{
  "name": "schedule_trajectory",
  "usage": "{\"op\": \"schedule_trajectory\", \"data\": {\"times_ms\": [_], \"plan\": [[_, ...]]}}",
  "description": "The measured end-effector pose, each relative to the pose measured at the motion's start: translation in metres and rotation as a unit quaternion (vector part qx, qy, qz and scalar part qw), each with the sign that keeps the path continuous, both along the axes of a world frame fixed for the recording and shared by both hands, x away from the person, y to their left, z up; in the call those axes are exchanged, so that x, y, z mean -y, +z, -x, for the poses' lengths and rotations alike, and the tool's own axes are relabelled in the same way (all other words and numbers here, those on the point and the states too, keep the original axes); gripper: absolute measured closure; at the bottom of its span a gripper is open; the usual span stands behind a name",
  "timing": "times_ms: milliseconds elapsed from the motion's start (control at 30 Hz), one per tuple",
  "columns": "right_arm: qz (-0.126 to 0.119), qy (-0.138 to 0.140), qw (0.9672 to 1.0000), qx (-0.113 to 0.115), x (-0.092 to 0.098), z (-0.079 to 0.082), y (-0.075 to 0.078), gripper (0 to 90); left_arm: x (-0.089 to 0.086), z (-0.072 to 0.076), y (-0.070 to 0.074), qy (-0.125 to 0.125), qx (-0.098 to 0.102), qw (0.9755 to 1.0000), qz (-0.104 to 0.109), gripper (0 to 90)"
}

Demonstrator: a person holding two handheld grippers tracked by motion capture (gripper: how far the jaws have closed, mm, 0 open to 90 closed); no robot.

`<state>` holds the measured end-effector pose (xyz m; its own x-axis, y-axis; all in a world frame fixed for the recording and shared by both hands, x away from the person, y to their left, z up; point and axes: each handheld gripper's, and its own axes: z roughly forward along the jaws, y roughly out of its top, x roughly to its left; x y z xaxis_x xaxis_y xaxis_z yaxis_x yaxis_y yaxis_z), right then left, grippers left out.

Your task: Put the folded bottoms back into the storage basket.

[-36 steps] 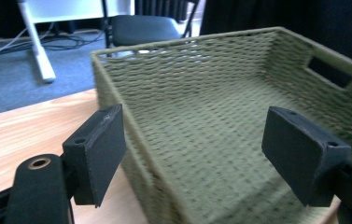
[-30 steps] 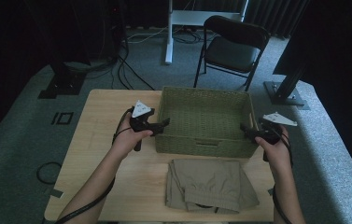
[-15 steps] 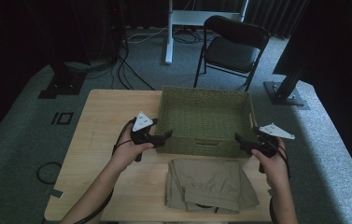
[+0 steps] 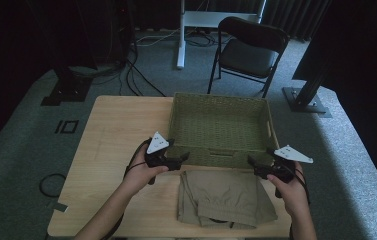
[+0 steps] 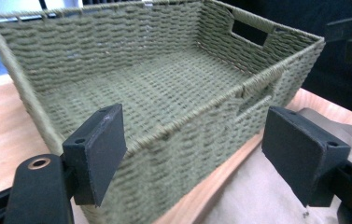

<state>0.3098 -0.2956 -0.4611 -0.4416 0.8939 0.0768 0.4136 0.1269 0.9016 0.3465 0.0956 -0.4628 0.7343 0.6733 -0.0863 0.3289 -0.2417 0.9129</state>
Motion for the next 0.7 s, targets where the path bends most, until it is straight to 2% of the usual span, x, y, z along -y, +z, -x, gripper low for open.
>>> {"op": "schedule_trajectory", "data": {"times_ms": [67,133,200,333,500,533,567,700], "plan": [[-0.002,0.007,1.0000,-0.005,-0.001,0.004,-0.005,14.0,0.002,0.003,-0.004,0.000,0.000,1.0000,0.002,22.7],[-0.003,0.010,0.9999,-0.011,-0.001,0.008,-0.011,14.0,0.003,0.007,-0.007,0.013,0.003,0.9999,0.002,22.7],[-0.006,0.013,0.9998,-0.015,-0.002,0.011,-0.016,14.1,0.004,0.010,-0.010,0.010,0.001,1.0000,-0.001,22.7],[-0.003,0.017,0.9995,-0.026,-0.004,0.014,-0.027,14.0,0.006,0.015,-0.018,0.001,-0.013,0.9999,-0.002,22.7],[0.002,0.019,0.9991,-0.038,-0.006,0.016,-0.036,14.0,0.008,0.019,-0.027,-0.012,-0.027,0.9995,-0.013,22.6],[0.001,0.019,0.9990,-0.042,-0.007,0.017,-0.039,14.0,0.010,0.022,-0.033,-0.013,-0.031,0.9992,-0.021,22.6],[0.006,0.020,0.9986,-0.049,-0.008,0.017,-0.046,14.0,0.011,0.023,-0.035,-0.013,-0.032,0.9991,-0.024,22.7],[0.018,0.021,0.9975,-0.066,-0.009,0.019,-0.058,14.0,0.016,0.029,-0.047,-0.024,-0.053,0.9978,-0.031,22.6]]}}
